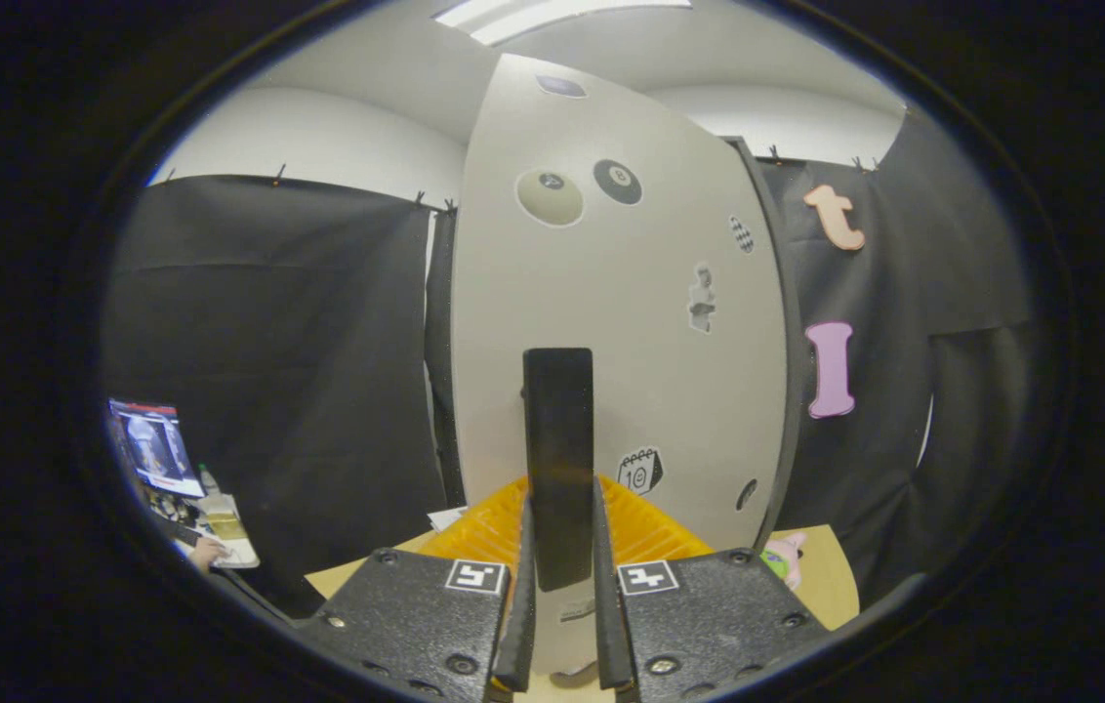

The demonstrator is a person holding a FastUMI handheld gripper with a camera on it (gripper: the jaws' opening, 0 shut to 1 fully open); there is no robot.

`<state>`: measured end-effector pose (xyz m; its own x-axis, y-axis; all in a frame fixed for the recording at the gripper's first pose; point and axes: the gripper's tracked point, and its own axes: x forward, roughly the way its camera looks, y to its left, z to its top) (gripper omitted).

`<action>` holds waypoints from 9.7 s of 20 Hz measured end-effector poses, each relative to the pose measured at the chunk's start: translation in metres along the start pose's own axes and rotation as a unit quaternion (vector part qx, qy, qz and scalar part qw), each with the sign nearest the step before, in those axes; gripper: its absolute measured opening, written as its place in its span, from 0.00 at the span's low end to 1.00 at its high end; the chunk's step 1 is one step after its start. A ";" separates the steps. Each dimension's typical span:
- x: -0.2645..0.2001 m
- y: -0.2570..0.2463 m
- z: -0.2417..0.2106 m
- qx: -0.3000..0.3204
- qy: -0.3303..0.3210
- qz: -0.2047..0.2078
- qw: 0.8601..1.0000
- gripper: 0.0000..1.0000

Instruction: Open the shoe cabinet door, grab the shoes and put them into the shoe cabinet, then close the shoe cabinet door.

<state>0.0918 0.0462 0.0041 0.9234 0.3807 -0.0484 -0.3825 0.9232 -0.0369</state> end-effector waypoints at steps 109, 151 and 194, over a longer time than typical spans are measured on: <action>0.136 0.038 -0.286 0.071 0.062 -0.076 0.993 0.08; 0.433 -0.142 -0.070 -0.020 0.131 -0.172 0.976 0.10; 0.056 0.038 0.058 -0.052 0.060 -0.129 0.989 1.00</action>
<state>0.1308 0.1060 0.0574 0.9827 0.1194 -0.1417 -0.1424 0.9758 -0.1660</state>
